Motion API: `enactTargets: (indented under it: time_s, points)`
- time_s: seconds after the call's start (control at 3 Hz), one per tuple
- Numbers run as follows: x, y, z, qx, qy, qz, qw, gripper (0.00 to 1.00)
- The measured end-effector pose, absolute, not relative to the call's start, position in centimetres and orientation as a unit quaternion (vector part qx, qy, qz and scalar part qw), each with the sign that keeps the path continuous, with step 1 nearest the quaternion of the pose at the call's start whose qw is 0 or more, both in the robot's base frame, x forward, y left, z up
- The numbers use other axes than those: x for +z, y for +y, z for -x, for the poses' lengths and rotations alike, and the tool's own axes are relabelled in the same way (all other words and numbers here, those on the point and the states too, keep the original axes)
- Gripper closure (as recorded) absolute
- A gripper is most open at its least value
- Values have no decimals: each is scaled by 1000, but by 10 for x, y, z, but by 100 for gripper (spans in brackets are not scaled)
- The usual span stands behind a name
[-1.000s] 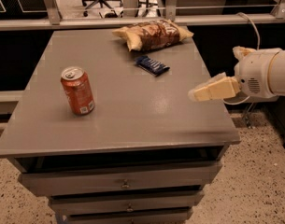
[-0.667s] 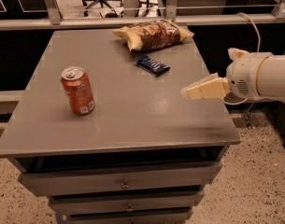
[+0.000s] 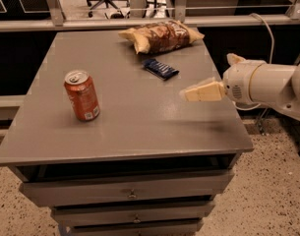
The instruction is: Pick rxbar blueberry
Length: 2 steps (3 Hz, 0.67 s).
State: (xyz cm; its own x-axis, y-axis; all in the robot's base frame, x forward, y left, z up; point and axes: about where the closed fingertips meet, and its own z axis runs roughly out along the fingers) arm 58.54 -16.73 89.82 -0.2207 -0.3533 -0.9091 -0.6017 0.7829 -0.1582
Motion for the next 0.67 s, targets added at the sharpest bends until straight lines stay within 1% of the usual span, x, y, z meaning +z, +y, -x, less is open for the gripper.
enactTargets:
  time_s: [0.33,0.67]
  points:
    - [876,-147,-608,145,771,301,543,0]
    - [864,-128,-629,158,769,290,548,0]
